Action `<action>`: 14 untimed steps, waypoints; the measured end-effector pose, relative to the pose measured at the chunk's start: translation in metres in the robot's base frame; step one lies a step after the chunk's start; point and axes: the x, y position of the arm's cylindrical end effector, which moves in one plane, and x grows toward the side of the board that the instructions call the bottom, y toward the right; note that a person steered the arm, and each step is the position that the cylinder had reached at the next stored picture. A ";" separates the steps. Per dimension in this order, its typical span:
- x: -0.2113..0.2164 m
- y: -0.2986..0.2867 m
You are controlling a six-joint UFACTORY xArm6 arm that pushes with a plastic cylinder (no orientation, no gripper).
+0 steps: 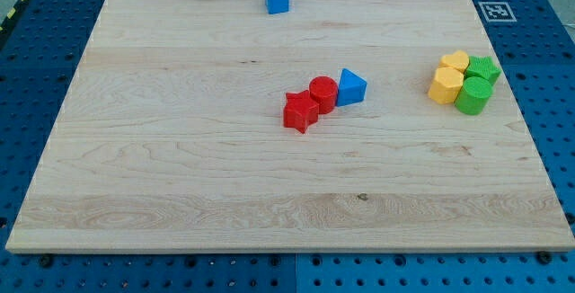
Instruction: Move the blue cube closer to the red star
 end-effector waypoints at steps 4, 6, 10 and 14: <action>0.002 0.077; 0.002 0.104; 0.021 0.119; 0.069 0.154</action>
